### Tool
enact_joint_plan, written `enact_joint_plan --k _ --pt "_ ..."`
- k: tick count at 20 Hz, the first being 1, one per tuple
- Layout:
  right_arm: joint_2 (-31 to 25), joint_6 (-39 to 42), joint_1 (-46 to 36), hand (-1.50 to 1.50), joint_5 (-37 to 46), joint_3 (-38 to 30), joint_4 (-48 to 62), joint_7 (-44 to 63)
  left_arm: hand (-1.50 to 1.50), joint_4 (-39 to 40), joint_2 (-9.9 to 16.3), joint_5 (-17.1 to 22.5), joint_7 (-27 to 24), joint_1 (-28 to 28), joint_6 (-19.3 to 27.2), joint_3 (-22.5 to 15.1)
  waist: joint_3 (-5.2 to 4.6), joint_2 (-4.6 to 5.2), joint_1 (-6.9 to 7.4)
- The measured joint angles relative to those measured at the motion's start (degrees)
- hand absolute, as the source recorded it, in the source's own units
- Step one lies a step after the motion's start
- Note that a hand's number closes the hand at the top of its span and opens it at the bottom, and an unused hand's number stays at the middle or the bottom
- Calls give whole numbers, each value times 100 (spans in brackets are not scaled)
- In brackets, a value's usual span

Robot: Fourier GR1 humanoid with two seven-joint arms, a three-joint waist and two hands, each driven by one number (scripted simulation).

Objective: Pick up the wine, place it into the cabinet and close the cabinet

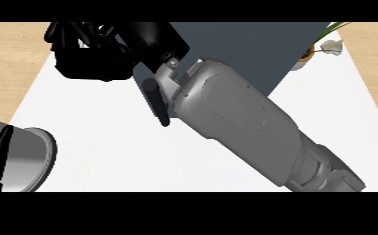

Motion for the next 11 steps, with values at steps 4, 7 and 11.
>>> enact_joint_plan --k 4,7,11 --pt "-1 233 -96 150 -80 -6 284 -381 -150 110 -49 -11 76 -151 10 8 -47 -25 16" --pt "-4 365 -210 150 -5 40 545 -676 -150 118 -62 -31 103 -237 12 11 -88 -39 58" --pt "-12 485 -292 150 83 61 774 -889 -150 74 -65 -53 136 -211 6 -1 -126 -66 87"
